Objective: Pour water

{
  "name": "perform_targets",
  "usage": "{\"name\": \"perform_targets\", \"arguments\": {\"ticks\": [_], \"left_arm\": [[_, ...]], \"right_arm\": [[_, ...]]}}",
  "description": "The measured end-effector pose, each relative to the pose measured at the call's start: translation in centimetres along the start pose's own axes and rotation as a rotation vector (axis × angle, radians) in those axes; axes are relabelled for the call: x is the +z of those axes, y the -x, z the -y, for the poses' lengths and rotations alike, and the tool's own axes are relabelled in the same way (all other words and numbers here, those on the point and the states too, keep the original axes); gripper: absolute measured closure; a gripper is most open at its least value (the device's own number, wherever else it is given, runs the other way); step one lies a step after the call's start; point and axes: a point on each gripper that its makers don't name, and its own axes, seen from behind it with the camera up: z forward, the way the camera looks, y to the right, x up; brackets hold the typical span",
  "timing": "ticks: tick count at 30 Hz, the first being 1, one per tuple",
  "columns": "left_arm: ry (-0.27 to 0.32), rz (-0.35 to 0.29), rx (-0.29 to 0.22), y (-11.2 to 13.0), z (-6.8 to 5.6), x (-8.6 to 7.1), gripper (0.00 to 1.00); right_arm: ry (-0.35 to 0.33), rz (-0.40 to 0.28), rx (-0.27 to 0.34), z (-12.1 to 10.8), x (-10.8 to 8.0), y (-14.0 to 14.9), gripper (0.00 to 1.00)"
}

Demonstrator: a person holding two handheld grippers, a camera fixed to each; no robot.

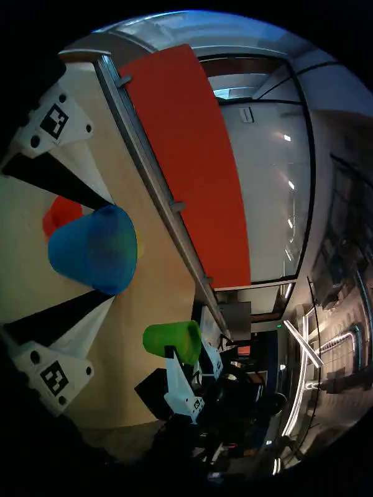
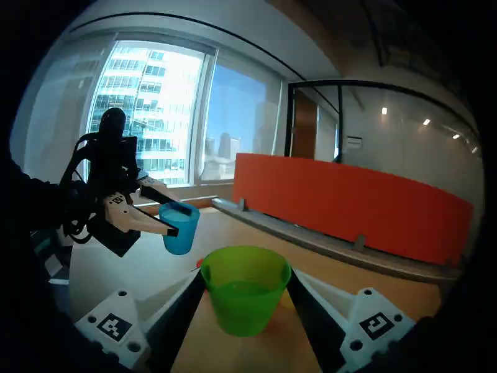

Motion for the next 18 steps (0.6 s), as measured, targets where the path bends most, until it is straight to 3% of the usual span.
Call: {"name": "perform_targets", "arguments": {"ticks": [18], "left_arm": [[0.056,0.171,0.036,5.3,-1.2,1.4,0.12]], "right_arm": [[-0.039,0.114,0.007,-0.3,0.2,4.0,0.08]]}}
